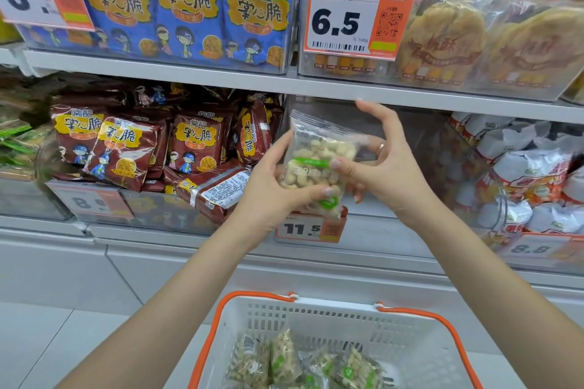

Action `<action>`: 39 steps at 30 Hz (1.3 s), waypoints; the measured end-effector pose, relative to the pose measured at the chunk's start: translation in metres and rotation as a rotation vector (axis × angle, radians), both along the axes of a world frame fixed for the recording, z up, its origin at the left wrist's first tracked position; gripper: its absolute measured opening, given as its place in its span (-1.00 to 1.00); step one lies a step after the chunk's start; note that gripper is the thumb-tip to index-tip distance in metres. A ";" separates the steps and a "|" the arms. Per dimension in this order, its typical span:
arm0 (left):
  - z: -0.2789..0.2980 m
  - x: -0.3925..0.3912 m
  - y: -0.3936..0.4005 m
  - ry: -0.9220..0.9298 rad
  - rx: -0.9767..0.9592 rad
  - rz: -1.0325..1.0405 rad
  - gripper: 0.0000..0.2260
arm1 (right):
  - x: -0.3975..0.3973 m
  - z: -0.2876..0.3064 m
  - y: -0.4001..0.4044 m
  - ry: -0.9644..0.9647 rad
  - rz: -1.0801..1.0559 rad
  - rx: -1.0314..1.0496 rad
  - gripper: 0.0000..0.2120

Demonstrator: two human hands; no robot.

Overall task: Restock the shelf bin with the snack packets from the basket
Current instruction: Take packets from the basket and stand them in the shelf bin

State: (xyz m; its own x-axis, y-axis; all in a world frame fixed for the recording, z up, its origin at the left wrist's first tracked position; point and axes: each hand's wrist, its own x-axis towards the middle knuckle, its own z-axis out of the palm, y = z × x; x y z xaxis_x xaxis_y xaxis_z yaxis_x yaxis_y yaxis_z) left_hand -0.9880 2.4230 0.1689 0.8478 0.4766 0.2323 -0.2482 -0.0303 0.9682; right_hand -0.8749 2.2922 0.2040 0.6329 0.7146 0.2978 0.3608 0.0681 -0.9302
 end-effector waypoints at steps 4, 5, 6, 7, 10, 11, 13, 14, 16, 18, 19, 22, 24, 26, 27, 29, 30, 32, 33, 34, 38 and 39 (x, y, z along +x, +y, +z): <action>-0.001 0.002 0.003 -0.006 -0.052 0.061 -0.31 | -0.001 -0.008 0.004 0.065 0.065 -0.126 -0.62; -0.002 0.002 0.002 0.007 -0.041 0.073 -0.32 | -0.001 -0.010 0.005 0.106 0.067 -0.136 -0.69; -0.002 0.003 0.001 0.018 -0.022 0.091 -0.32 | -0.001 -0.012 0.007 0.144 0.060 -0.137 -0.74; -0.003 0.003 0.001 0.028 0.005 0.111 -0.31 | 0.002 -0.012 0.008 0.176 0.044 -0.130 -0.76; -0.004 0.001 0.006 0.082 0.135 0.175 -0.25 | 0.022 -0.011 0.011 0.249 -0.081 -0.102 -0.74; -0.004 -0.001 0.010 0.108 0.190 0.192 -0.24 | 0.031 -0.010 0.011 0.254 -0.128 -0.122 -0.70; -0.005 -0.004 0.015 0.146 0.246 0.187 -0.26 | 0.044 -0.011 0.012 0.249 -0.166 -0.190 -0.67; -0.006 -0.004 0.015 0.158 0.247 0.174 -0.28 | 0.048 -0.013 0.013 0.256 -0.153 -0.212 -0.69; -0.006 -0.002 0.013 0.173 0.227 0.165 -0.30 | 0.048 -0.017 0.017 0.259 -0.117 -0.232 -0.77; -0.005 0.002 0.014 0.173 0.183 0.180 -0.34 | 0.045 -0.020 0.021 0.248 -0.087 -0.236 -0.76; -0.005 0.004 0.015 0.168 0.165 0.192 -0.36 | 0.043 -0.021 0.022 0.245 -0.076 -0.230 -0.71; -0.006 0.004 0.017 0.170 0.146 0.216 -0.40 | 0.042 -0.021 0.024 0.237 -0.070 -0.222 -0.65; -0.004 0.003 0.015 0.179 0.127 0.210 -0.40 | 0.039 -0.018 0.022 0.212 -0.043 -0.227 -0.67; 0.001 0.002 0.013 0.138 0.037 0.151 -0.39 | 0.034 -0.011 0.019 0.145 0.029 -0.233 -0.69; 0.005 0.001 0.013 0.108 -0.034 0.123 -0.39 | 0.031 -0.007 0.017 0.102 0.079 -0.231 -0.73; 0.011 -0.002 0.015 0.078 -0.151 0.104 -0.42 | 0.024 0.004 0.014 -0.017 0.172 -0.247 -0.77; 0.013 -0.003 0.015 0.077 -0.161 0.100 -0.51 | 0.021 0.010 0.013 -0.079 0.199 -0.261 -0.75; 0.016 -0.005 0.016 0.068 -0.161 0.116 -0.75 | 0.017 0.018 0.014 -0.142 0.170 -0.243 -0.68; 0.015 -0.005 0.016 0.049 -0.224 0.132 -0.83 | 0.017 0.019 0.014 -0.115 0.131 -0.205 -0.60; 0.014 -0.005 0.016 0.023 -0.338 0.138 -0.86 | 0.017 0.018 0.013 -0.029 0.100 -0.154 -0.50; 0.013 -0.007 0.005 -0.101 -0.680 0.000 -0.96 | -0.001 -0.003 0.012 0.287 0.118 -0.041 -0.46; 0.013 -0.008 0.004 -0.097 -0.653 -0.016 -0.97 | -0.006 -0.008 0.012 0.315 0.105 -0.004 -0.50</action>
